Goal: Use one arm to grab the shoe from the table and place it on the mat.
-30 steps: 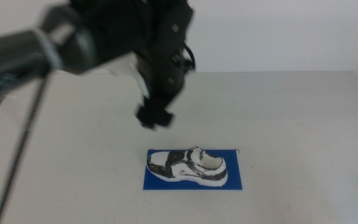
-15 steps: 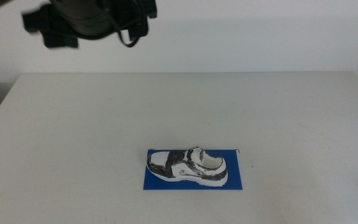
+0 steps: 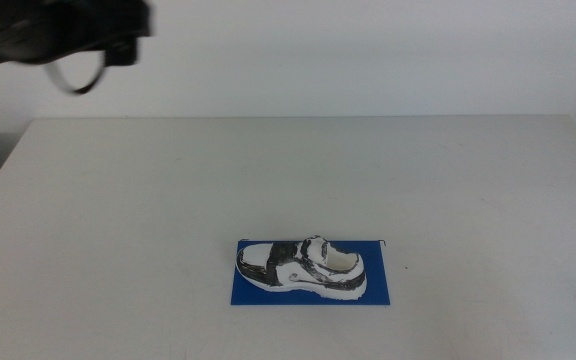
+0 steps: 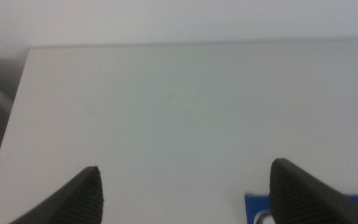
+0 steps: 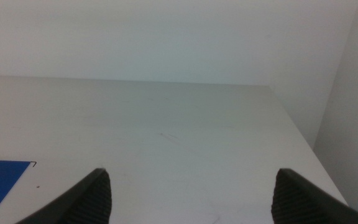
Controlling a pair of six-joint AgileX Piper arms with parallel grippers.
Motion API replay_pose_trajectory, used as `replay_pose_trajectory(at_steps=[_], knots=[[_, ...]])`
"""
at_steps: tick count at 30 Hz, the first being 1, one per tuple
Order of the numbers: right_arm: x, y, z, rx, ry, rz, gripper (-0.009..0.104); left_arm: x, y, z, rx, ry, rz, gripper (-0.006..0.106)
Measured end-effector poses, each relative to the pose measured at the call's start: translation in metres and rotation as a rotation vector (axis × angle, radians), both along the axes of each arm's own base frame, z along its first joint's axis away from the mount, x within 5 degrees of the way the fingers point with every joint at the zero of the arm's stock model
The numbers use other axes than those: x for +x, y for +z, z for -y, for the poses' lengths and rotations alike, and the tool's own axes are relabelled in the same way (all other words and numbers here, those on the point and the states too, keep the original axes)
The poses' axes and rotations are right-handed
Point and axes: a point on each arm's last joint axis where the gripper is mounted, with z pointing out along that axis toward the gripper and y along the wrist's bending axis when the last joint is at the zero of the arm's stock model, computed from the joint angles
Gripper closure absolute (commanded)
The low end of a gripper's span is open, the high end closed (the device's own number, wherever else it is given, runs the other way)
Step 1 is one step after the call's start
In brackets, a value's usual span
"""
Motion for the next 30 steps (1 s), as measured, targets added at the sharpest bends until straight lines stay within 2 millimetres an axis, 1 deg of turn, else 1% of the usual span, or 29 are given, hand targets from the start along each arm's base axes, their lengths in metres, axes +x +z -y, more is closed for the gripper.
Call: replay_pose_trajectory(at_steps=[2,4,7,10,13,15,18,22,24,27,30], knots=[[0.000,0.000,0.000,0.000,0.000,0.000,0.029,-0.006,-0.011,-0.017,-0.037,-0.023,0.048,0.011],[0.000,0.000,0.000,0.000,0.000,0.000,0.029,-0.017,-0.022,-0.033,-0.072,-0.037,0.094,0.011],[0.000,0.000,0.000,0.000,0.000,0.000,0.029,-0.033,-0.047,-0.056,-0.105,-0.032,0.132,0.011],[0.000,0.000,0.000,0.000,0.000,0.000,0.029,-0.051,-0.075,-0.078,-0.099,-0.006,0.185,0.011],[0.000,0.000,0.000,0.000,0.000,0.000,0.029,-0.078,-0.105,-0.095,-0.074,0.026,0.253,0.011],[0.000,0.000,0.000,0.000,0.000,0.000,0.029,-0.097,-0.121,-0.104,-0.052,0.052,0.327,0.011],[0.000,0.000,0.000,0.000,0.000,0.000,0.029,-0.123,-0.141,-0.111,-0.029,0.091,0.423,0.011],[0.000,0.000,0.000,0.000,0.000,0.000,0.029,-0.152,-0.164,-0.115,-0.015,0.138,0.514,0.011],[0.000,0.000,0.000,0.000,0.000,0.000,0.029,-0.163,-0.174,-0.115,-0.020,0.153,0.552,0.011],[0.000,0.000,0.000,0.000,0.000,0.000,0.029,-0.177,-0.182,-0.114,-0.036,0.164,0.634,0.011],[0.000,0.000,0.000,0.000,0.000,0.000,0.029,-0.183,-0.193,-0.114,-0.049,0.167,0.671,0.011]])
